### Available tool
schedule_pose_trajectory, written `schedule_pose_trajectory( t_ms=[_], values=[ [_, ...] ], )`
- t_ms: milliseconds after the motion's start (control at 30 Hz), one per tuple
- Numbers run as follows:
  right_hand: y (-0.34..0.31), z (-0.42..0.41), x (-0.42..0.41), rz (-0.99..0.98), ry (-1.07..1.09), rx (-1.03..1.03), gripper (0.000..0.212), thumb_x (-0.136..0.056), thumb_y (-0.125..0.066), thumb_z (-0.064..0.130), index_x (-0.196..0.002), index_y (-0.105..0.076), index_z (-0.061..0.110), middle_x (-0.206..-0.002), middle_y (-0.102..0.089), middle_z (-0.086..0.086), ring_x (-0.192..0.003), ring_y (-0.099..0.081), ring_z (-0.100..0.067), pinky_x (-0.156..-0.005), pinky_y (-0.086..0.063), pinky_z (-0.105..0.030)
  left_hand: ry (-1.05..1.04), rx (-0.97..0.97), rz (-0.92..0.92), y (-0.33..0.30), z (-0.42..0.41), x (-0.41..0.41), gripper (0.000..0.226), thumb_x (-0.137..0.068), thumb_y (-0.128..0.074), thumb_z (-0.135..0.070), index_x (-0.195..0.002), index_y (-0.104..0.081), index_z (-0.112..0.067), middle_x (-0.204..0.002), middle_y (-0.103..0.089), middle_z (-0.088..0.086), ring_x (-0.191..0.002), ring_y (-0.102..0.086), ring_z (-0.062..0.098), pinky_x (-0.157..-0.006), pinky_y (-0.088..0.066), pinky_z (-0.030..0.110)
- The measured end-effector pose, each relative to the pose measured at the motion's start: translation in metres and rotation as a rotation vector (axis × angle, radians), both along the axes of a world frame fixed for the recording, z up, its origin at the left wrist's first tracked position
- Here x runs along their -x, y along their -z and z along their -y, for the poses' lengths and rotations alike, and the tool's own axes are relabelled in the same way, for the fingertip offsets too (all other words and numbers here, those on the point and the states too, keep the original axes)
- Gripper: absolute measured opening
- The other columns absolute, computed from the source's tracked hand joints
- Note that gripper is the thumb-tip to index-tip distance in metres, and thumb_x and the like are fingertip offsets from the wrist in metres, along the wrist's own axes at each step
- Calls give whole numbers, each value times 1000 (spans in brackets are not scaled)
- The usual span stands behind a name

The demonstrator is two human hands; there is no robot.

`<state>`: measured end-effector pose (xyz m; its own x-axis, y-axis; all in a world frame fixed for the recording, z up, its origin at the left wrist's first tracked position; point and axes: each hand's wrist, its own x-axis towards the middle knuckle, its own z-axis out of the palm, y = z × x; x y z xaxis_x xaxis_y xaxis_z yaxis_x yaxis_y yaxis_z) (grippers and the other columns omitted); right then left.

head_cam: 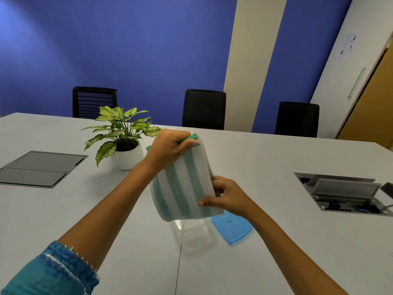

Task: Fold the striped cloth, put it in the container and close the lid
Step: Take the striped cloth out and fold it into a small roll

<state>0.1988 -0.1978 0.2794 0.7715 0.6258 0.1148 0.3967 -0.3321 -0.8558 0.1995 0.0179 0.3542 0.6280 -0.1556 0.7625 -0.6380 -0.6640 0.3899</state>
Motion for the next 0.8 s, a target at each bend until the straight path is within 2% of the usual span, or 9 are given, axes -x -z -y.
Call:
schedule_pose_trajectory(
  t_ms=[133,300,367,433,567,633,700,767,800],
  values=[
    [3,-2,0,-60,-59,42,42,-72,-79,27,-109,-65,13,-111,-60,3,-102,-59,-17,-85,-57,-31,-31,-11,72,4,-8,-4,38,-87,-40,-56,-63,-46,-26,-55,-34,-27,-54,-49,-4,-49,-32,5],
    [17,-1,4,3,-131,314,68,-79,-70,39,-136,-37,23,-127,-51,2,-113,-52,-17,-95,-51,-37,-125,0,147,7,-24,-8,44,-89,-42,-53,-61,-52,-19,-52,-37,-14,-45,-40,-4,-48,-29,5],
    [20,0,4,29,-149,403,65,-84,-65,38,-138,-33,22,-131,-49,-1,-114,-50,-17,-97,-49,-34,-204,-61,180,10,-33,-9,52,-89,-42,-53,-57,-52,-14,-51,-40,-7,-45,-34,-3,-48,-25,7],
    [20,1,4,91,-137,448,56,-89,-60,35,-137,-35,21,-131,-51,-3,-112,-51,-18,-94,-47,-30,-283,-110,214,17,-42,-10,56,-90,-41,-54,-55,-51,-11,-50,-39,-4,-42,-33,9,-47,-24,11],
    [22,6,2,323,-46,405,34,-94,-51,33,-123,-50,14,-118,-61,-7,-99,-60,-19,-90,-53,-29,-402,-71,223,29,-61,-8,60,-92,-41,-52,-53,-48,-7,-47,-38,0,-42,-34,15,-43,-25,20],
    [23,8,3,472,27,309,39,-91,-49,41,-115,-58,12,-111,-66,-5,-94,-64,-18,-87,-55,-25,-409,-13,221,33,-65,-6,56,-92,-42,-50,-53,-47,-10,-47,-37,-2,-42,-34,9,-43,-26,20],
    [26,9,3,683,81,239,50,-88,-44,54,-101,-68,12,-98,-70,-4,-84,-66,-17,-77,-55,-22,-400,38,221,36,-69,-3,47,-92,-42,-48,-55,-42,-18,-47,-32,-8,-44,-37,2,-45,-26,17],
    [31,10,1,841,148,223,46,-84,-52,56,-83,-72,15,-92,-68,-2,-82,-58,-12,-69,-45,-15,-397,93,215,37,-73,0,44,-92,-43,-47,-57,-40,-21,-47,-31,-7,-47,-39,-3,-46,-26,17],
    [32,10,1,815,183,214,41,-80,-58,54,-78,-72,16,-96,-65,-1,-87,-52,-10,-72,-39,-12,-396,115,210,37,-76,1,44,-92,-43,-47,-57,-42,-20,-48,-32,-4,-48,-39,-4,-46,-26,17]
  ],
)
